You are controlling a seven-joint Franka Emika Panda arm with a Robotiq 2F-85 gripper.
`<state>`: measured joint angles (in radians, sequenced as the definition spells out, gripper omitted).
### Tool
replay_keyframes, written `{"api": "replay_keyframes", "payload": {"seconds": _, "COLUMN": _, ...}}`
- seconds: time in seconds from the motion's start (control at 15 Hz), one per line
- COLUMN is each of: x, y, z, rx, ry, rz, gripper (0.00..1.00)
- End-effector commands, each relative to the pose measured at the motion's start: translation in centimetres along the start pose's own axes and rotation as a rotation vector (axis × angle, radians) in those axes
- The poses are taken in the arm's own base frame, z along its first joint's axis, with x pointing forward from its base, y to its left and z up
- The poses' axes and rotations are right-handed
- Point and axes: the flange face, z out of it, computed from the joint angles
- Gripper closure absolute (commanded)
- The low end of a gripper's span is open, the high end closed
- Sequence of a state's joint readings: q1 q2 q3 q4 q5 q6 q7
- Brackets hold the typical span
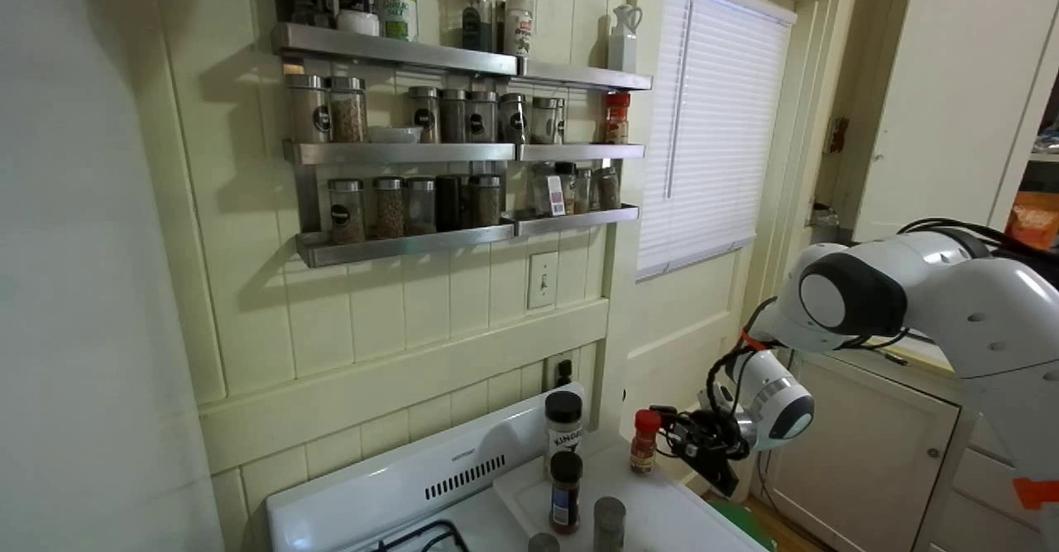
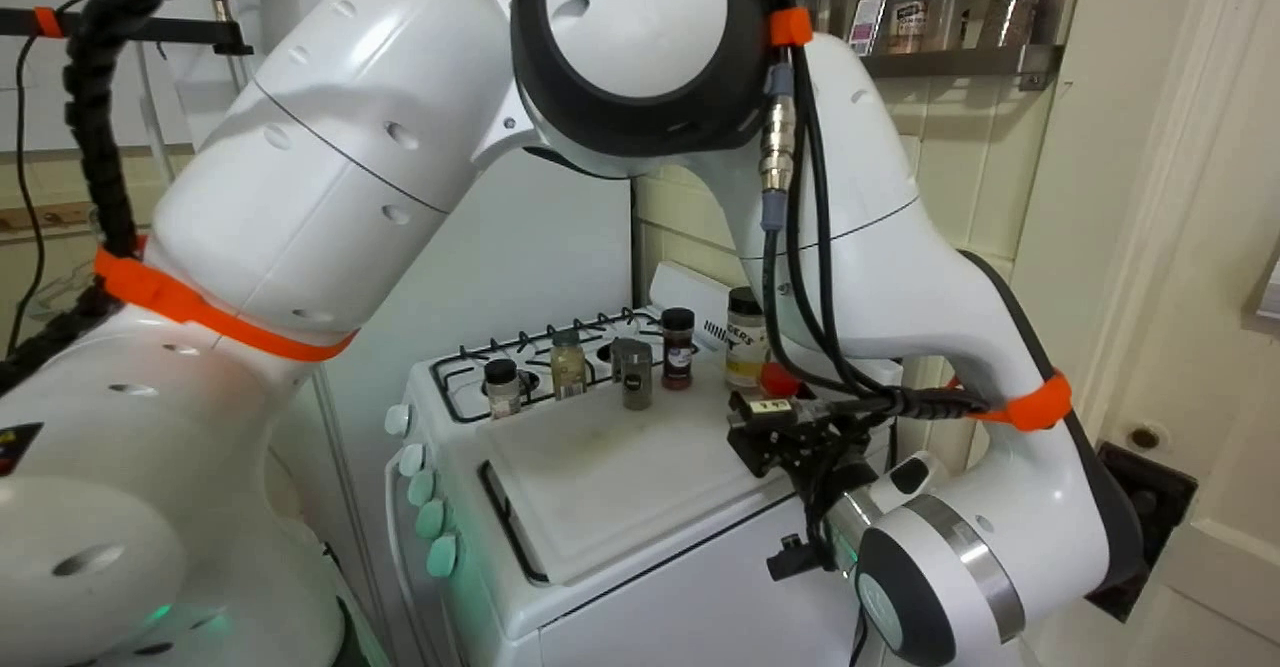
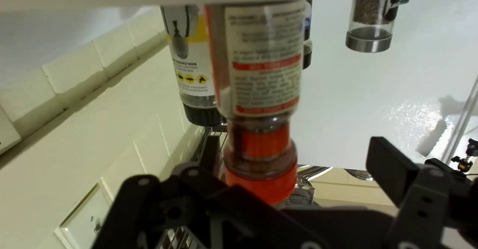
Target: Put the bottle upright
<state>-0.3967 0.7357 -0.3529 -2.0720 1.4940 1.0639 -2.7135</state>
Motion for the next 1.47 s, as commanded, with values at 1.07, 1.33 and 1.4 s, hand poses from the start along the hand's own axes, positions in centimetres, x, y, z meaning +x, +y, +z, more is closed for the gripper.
{"api": "replay_keyframes", "payload": {"seconds": 1.07, "x": -0.8, "y": -2.3, "z": -3.7, "rx": -0.187, "ry": -0.248, "rz": -0.008, "gripper": 0.87}}
{"api": "replay_keyframes", "payload": {"seconds": 1.33, "x": -1.2, "y": -1.9, "z": -4.0, "rx": -0.202, "ry": -0.266, "rz": -0.01, "gripper": 1.0}}
{"api": "replay_keyframes", "payload": {"seconds": 1.4, "x": -1.5, "y": -2.0, "z": -4.1, "rx": -0.21, "ry": -0.265, "rz": -0.005, "gripper": 1.0}}
